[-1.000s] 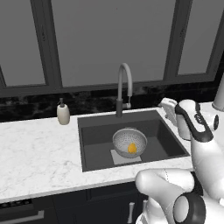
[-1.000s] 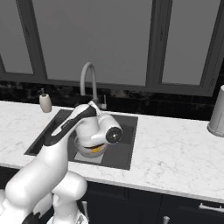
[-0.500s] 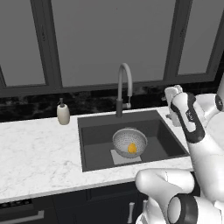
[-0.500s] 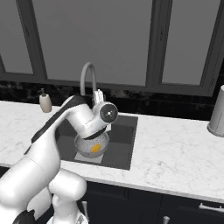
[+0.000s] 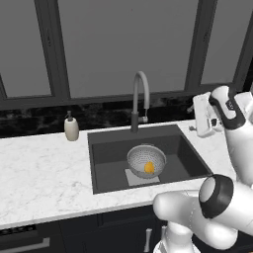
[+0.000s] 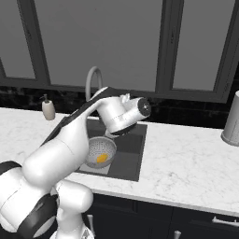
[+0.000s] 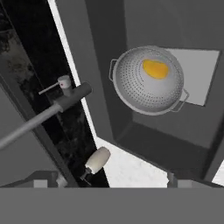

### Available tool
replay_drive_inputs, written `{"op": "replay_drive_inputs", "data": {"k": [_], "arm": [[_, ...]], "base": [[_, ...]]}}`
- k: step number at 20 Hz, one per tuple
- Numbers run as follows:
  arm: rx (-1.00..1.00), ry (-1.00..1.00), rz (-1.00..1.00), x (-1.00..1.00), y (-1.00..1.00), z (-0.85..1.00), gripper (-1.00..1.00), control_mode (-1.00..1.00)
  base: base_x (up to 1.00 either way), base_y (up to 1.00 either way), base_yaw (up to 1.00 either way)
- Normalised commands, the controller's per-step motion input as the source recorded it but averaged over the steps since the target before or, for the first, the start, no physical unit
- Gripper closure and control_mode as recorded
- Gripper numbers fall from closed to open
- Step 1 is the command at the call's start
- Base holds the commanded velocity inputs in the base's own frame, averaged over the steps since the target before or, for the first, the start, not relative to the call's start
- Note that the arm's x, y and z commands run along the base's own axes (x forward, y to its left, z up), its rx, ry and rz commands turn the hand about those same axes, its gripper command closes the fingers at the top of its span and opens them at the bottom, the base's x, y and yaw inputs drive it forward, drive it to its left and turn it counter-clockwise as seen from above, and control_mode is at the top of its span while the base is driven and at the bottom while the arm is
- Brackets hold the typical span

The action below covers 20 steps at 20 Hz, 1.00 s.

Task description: Put the colander in the sink, put the mango in the colander, and turn on the sink faucet and pour water over the colander.

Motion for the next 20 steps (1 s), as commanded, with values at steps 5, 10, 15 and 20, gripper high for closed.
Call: {"op": "replay_drive_inputs", "data": {"k": [5, 10, 15, 20], "arm": [[0.42, -0.07, -0.1, 0.31, 0.19, -0.27, -1.0, -1.0], [0.36, -0.08, -0.13, 0.29, 0.28, -0.37, -1.0, -1.0], [0.24, -0.07, -0.08, 0.23, 0.28, -0.19, -1.0, -1.0], [0.11, 0.0, -0.05, 0.31, 0.14, 0.0, -1.0, -1.0]], "base": [[0.0, 0.0, 0.0], [0.0, 0.0, 0.0], [0.0, 0.0, 0.0], [0.0, 0.0, 0.0]]}}
